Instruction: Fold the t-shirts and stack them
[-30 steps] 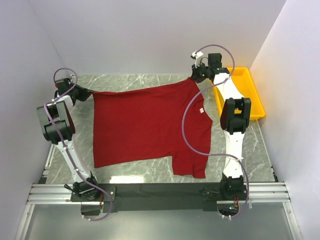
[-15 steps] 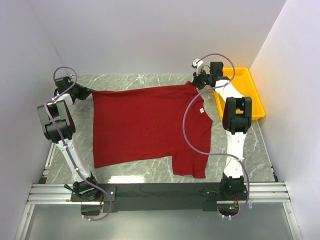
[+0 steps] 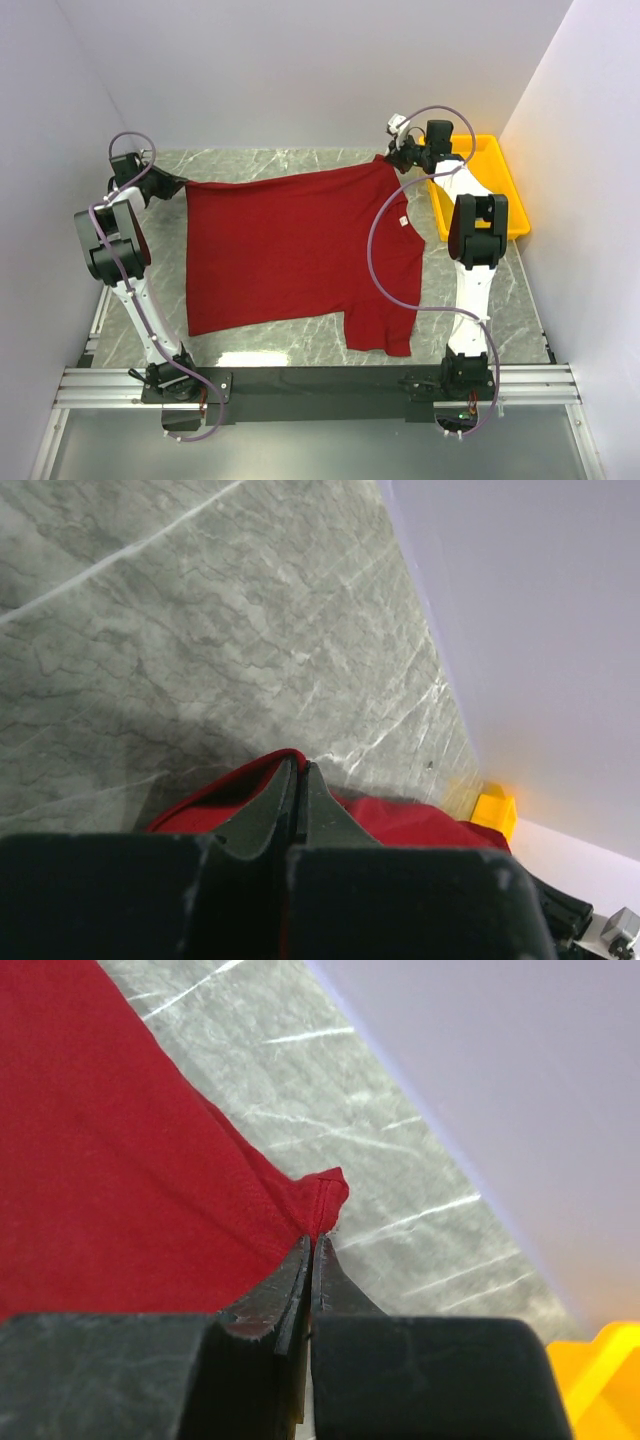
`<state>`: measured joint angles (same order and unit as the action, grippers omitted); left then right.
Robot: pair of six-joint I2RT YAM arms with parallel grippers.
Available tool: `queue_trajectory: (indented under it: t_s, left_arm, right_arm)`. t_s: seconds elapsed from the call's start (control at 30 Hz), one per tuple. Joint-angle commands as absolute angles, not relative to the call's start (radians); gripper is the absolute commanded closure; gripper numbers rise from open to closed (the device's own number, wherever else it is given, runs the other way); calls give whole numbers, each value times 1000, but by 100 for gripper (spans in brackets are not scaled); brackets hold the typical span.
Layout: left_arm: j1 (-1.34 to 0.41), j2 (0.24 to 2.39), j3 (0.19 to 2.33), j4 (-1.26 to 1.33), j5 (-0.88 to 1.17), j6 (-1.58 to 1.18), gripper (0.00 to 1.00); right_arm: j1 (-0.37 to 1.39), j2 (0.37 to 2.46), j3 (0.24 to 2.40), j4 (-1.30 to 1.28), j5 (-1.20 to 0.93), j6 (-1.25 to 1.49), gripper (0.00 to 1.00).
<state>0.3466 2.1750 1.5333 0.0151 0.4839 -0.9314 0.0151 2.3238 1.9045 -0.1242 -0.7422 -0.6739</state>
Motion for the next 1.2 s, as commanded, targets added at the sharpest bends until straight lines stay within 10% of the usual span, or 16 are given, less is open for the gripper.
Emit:
queue_trajectory:
  t_s: [0.0,1.17]
  left_arm:
    - [354,2187,1578,49,534,-899,99]
    - [407,2171,1534,-23,614,-793,99]
  right_arm:
    - [11,2279,1914,-46,-795,-750,100]
    - [-72,2218,1845,-199,-973,-1008,100]
